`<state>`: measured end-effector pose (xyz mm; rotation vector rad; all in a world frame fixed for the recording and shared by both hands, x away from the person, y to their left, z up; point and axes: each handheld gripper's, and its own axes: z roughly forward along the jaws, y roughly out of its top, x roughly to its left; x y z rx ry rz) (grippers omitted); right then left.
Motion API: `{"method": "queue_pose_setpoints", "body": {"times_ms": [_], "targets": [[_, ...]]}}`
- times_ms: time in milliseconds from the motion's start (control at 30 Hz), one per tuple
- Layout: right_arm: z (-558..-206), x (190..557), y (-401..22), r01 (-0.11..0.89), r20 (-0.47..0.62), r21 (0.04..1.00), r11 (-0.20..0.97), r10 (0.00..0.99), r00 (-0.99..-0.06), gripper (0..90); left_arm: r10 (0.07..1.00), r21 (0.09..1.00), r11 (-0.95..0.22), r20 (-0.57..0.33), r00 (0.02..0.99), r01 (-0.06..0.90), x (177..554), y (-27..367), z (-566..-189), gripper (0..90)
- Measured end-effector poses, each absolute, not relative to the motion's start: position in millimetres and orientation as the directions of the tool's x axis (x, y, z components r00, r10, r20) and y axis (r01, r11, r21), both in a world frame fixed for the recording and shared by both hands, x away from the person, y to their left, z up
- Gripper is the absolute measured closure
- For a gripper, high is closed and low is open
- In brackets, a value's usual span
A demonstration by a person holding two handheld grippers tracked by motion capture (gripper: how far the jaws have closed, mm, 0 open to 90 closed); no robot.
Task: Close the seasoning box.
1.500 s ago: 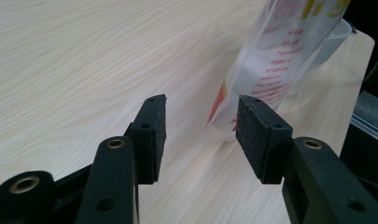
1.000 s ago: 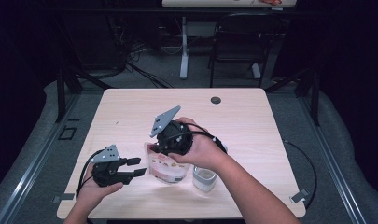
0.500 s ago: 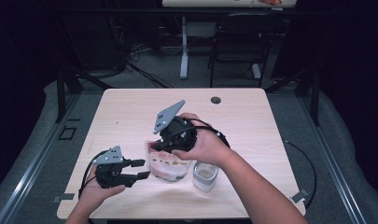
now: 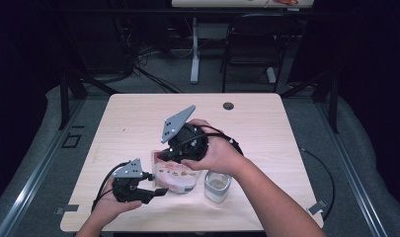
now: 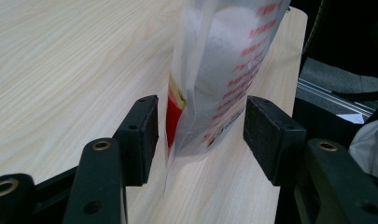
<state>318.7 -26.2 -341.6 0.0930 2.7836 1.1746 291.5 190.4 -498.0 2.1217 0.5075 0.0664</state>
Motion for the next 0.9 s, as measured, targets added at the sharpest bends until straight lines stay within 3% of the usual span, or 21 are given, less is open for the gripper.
{"method": "queue_pose_setpoints", "body": {"times_ms": [900], "targets": [[-337.5,312.6,-21.9,-0.019,-0.097,0.727,0.686,0.075,-0.993,90.0,0.34,0.806,-0.495,-0.166,0.926,0.326,296.4,178.6,-509.7,44.2]]}}
